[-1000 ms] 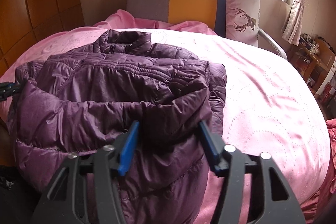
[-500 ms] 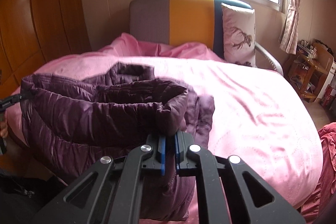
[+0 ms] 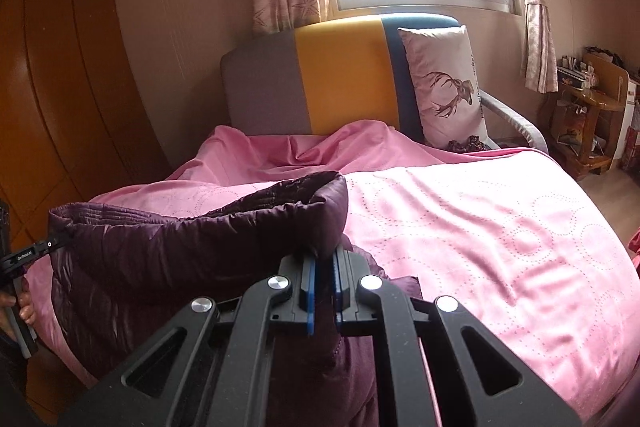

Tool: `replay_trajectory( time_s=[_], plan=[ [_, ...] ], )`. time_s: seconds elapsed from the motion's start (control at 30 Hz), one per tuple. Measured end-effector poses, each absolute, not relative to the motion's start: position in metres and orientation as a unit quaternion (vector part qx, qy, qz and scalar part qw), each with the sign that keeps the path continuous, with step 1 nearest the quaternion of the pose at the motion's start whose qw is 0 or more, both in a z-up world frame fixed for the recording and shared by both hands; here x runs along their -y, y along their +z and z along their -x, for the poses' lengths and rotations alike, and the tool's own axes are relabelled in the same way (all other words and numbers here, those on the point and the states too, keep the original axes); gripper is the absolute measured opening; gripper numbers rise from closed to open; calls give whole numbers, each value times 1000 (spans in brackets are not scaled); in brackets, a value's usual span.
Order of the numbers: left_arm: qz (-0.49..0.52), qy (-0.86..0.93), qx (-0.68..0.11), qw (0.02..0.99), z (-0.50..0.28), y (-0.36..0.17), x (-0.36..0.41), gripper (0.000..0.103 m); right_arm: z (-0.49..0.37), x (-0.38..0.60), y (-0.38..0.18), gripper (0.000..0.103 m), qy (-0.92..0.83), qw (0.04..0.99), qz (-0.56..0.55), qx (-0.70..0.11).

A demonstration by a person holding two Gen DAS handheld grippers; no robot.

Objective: Fold large clothes
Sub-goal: 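Grasp the folded jacket edge with both tools and lift it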

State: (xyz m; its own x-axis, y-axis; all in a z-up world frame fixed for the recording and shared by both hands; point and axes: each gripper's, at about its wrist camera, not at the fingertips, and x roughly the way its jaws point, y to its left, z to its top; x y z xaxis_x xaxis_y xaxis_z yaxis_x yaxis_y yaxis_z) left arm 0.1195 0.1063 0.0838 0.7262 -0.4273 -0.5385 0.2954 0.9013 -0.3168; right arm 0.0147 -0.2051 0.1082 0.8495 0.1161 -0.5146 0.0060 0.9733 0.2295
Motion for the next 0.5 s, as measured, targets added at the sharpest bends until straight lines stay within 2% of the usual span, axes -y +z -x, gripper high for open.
replay_trajectory(
  time_s=[0.2, 0.5],
  plan=[
    [107, -167, -343, 918, -176, 63, -92, 2, -73, 212, 81, 6, 2, 944, -124, -307],
    [97, -113, -415, 897, -236, -5, -78, 2, -137, 224, 10, 6, -36, 909, -152, -386]
  ],
)
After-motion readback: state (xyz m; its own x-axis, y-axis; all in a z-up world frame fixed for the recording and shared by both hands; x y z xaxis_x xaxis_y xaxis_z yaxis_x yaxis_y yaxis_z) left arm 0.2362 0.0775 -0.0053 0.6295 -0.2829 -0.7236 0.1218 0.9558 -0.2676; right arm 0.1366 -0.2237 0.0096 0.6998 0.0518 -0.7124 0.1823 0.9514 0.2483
